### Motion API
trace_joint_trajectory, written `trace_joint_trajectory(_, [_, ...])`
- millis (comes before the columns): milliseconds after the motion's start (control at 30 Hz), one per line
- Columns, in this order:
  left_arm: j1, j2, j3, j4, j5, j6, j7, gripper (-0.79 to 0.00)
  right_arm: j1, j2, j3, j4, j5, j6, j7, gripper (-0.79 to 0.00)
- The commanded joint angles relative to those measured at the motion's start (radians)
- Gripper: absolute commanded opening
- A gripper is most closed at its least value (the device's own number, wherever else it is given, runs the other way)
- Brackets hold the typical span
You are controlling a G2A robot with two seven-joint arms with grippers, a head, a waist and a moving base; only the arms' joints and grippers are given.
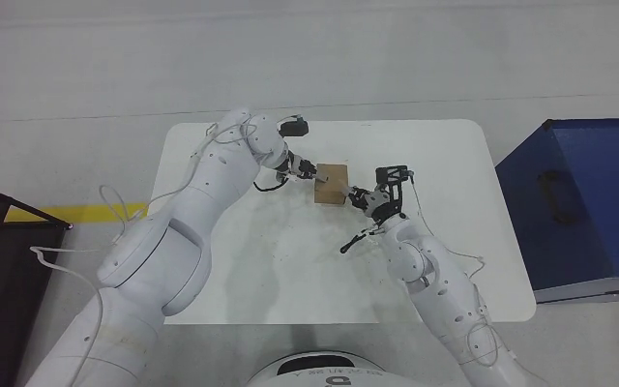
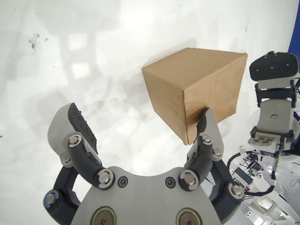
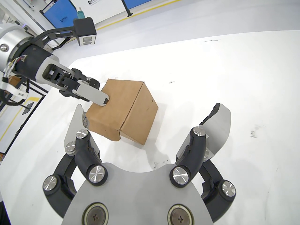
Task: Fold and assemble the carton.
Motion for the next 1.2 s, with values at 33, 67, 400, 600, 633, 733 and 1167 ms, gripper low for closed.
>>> trace_joint_trajectory(33, [0.001,0.002,-0.006,-0.005,-0.002,-0.004,-0.002,0.0,0.015,-0.006,-0.027,0.017,-0.041,0.045,-0.011,0.0])
trace_joint_trajectory(67, [0.001,0.003,-0.008,-0.006,-0.004,-0.006,-0.003,0.0,0.019,-0.007,-0.034,0.025,-0.059,0.064,-0.009,0.0])
trace_joint_trajectory(400, [0.004,0.012,-0.028,-0.02,-0.009,-0.014,-0.013,0.0,0.037,-0.012,-0.045,0.05,-0.116,0.104,0.015,0.0])
trace_joint_trajectory(600, [0.011,0.016,-0.034,-0.027,-0.005,-0.013,-0.017,0.0,0.012,-0.006,-0.054,0.028,-0.164,0.027,0.008,0.0])
trace_joint_trajectory(633, [0.012,0.017,-0.035,-0.029,-0.003,-0.012,-0.017,0.0,0.009,-0.006,-0.056,0.027,-0.174,0.017,0.009,0.0])
trace_joint_trajectory(733, [0.016,0.017,-0.036,-0.034,-0.001,-0.009,-0.021,0.0,0.006,-0.005,-0.064,0.027,-0.2,0.006,0.018,0.0])
trace_joint_trajectory(1167, [0.025,0.021,-0.043,-0.045,0.011,-0.004,-0.032,0.0,0.017,-0.011,-0.089,0.04,-0.259,0.033,0.039,-0.225])
